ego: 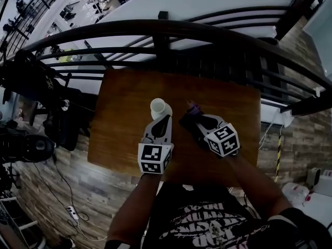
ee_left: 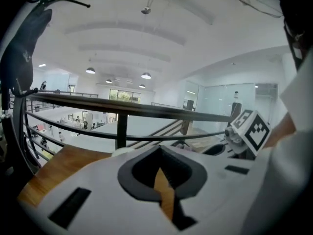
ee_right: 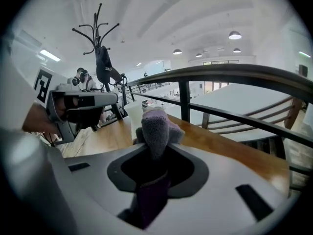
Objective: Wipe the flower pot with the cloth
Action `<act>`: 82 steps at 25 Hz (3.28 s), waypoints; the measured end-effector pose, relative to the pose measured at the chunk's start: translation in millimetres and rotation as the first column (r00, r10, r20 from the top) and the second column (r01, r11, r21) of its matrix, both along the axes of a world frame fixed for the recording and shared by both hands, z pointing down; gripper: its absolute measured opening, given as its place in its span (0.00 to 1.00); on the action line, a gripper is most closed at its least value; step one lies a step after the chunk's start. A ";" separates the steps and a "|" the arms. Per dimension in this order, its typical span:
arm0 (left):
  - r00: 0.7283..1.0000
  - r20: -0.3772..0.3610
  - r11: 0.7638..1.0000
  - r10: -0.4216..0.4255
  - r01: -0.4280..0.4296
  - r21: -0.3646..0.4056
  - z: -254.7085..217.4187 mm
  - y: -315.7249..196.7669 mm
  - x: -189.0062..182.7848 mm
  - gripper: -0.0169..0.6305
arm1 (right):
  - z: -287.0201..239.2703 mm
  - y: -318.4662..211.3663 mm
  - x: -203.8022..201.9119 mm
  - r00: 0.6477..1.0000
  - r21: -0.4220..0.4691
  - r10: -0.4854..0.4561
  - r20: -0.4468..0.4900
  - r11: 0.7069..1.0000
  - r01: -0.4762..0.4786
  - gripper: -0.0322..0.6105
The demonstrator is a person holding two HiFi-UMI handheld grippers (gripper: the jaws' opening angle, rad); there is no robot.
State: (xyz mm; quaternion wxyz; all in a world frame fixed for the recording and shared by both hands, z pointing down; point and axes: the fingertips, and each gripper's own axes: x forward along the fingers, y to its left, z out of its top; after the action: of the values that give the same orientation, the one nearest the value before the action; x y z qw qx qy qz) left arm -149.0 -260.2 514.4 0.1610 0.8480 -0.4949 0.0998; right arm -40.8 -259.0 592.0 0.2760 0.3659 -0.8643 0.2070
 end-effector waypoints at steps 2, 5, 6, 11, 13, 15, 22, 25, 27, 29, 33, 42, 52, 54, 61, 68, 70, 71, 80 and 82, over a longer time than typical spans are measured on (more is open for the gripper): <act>1.000 0.011 0.999 -0.011 0.011 0.035 -12.9 -17.7 -19.0 0.02 | -4.3 -11.3 -16.3 1.000 0.014 -0.017 -0.004 1.000 0.017 0.17; 0.999 0.043 0.999 -0.001 -0.001 0.044 -18.0 -43.1 -35.8 0.02 | -3.8 -27.6 -34.2 0.998 0.031 -0.050 -0.033 0.998 0.052 0.17; 0.998 0.056 0.999 0.012 -0.014 0.034 -15.8 -49.8 -37.6 0.02 | -2.5 -34.0 -38.6 0.997 0.040 -0.061 -0.051 0.997 0.063 0.17; 0.991 0.098 0.996 0.093 -0.093 -0.001 2.0 -71.6 -31.0 0.02 | 9.4 -70.4 -60.4 0.975 0.092 -0.121 -0.185 0.986 0.140 0.17; 0.987 0.112 0.994 0.112 -0.111 -0.012 13.4 -75.0 -27.2 0.02 | 13.7 -80.1 -68.6 0.955 0.113 -0.163 -0.246 0.974 0.196 0.17; 0.986 0.118 0.993 0.119 -0.117 -0.021 19.6 -76.7 -25.1 0.02 | 18.6 -85.2 -74.0 0.935 0.116 -0.190 -0.298 0.965 0.234 0.17; 0.982 0.138 0.991 0.132 -0.135 0.016 19.4 -76.2 -26.2 0.02 | 47.3 -58.4 -88.8 0.870 0.070 -0.305 -0.387 0.931 0.358 0.17; 0.982 0.147 0.992 0.118 -0.125 0.037 19.3 -75.3 -26.4 0.02 | 50.1 -31.8 -94.5 0.869 0.055 -0.332 -0.366 0.925 0.376 0.17; 0.985 0.136 0.992 0.108 -0.115 0.044 18.9 -75.4 -28.2 0.02 | 54.4 -11.6 -100.1 0.872 0.038 -0.349 -0.344 0.922 0.385 0.17; 0.986 0.134 0.993 0.104 -0.112 0.049 18.5 -75.6 -30.1 0.02 | 59.8 4.6 -109.9 0.876 0.018 -0.363 -0.317 0.921 0.389 0.17; 0.984 0.146 0.992 0.106 -0.115 0.055 18.9 -74.9 -29.8 0.02 | 63.3 21.1 -139.7 0.880 -0.001 -0.390 -0.272 0.914 0.405 0.17; 0.977 0.162 0.990 0.136 -0.142 0.023 20.2 -74.6 -23.1 0.02 | 64.9 25.2 -171.4 0.864 -0.004 -0.440 -0.245 0.892 0.453 0.17; 0.978 0.163 0.990 0.131 -0.138 0.030 19.7 -73.4 -23.4 0.02 | 66.7 3.8 -116.7 0.897 -0.010 -0.349 -0.271 0.933 0.360 0.17; 0.977 0.168 0.990 0.133 -0.140 0.031 19.3 -74.0 -24.2 0.02 | 66.1 -4.0 -109.7 0.900 -0.007 -0.334 -0.281 0.938 0.347 0.17; 0.974 0.174 0.988 0.143 -0.150 0.027 26.2 -74.6 -21.1 0.02 | 67.1 -19.2 -101.7 0.887 0.012 -0.337 -0.315 0.934 0.358 0.17; 0.973 0.179 0.988 0.147 -0.152 0.014 29.2 -72.9 -21.0 0.02 | 66.2 -43.9 -94.1 0.873 0.020 -0.331 -0.358 0.932 0.362 0.17; 0.973 0.177 0.988 0.147 -0.152 0.016 29.7 -72.1 -20.5 0.02 | 65.4 -51.9 -91.3 0.870 0.026 -0.326 -0.370 0.933 0.360 0.17; 0.973 0.178 0.988 0.147 -0.153 0.017 29.7 -71.9 -20.3 0.02 | 64.7 -56.5 -89.9 0.869 0.029 -0.323 -0.376 0.933 0.359 0.17; 0.974 0.173 0.988 0.144 -0.151 0.025 28.5 -73.6 -20.6 0.02 | 55.6 -101.5 -97.3 0.843 0.072 -0.312 -0.439 0.922 0.379 0.17; 0.973 0.180 0.988 0.147 -0.155 0.030 28.3 -72.8 -20.3 0.02 | 54.6 -109.2 -103.5 0.840 0.078 -0.316 -0.442 0.919 0.387 0.17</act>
State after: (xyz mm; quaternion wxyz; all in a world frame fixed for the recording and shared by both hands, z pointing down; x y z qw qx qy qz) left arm -169.4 -333.0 542.8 0.0899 0.8742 -0.4436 0.1759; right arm -144.3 -368.2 646.7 0.4579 0.2578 -0.8508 -0.0027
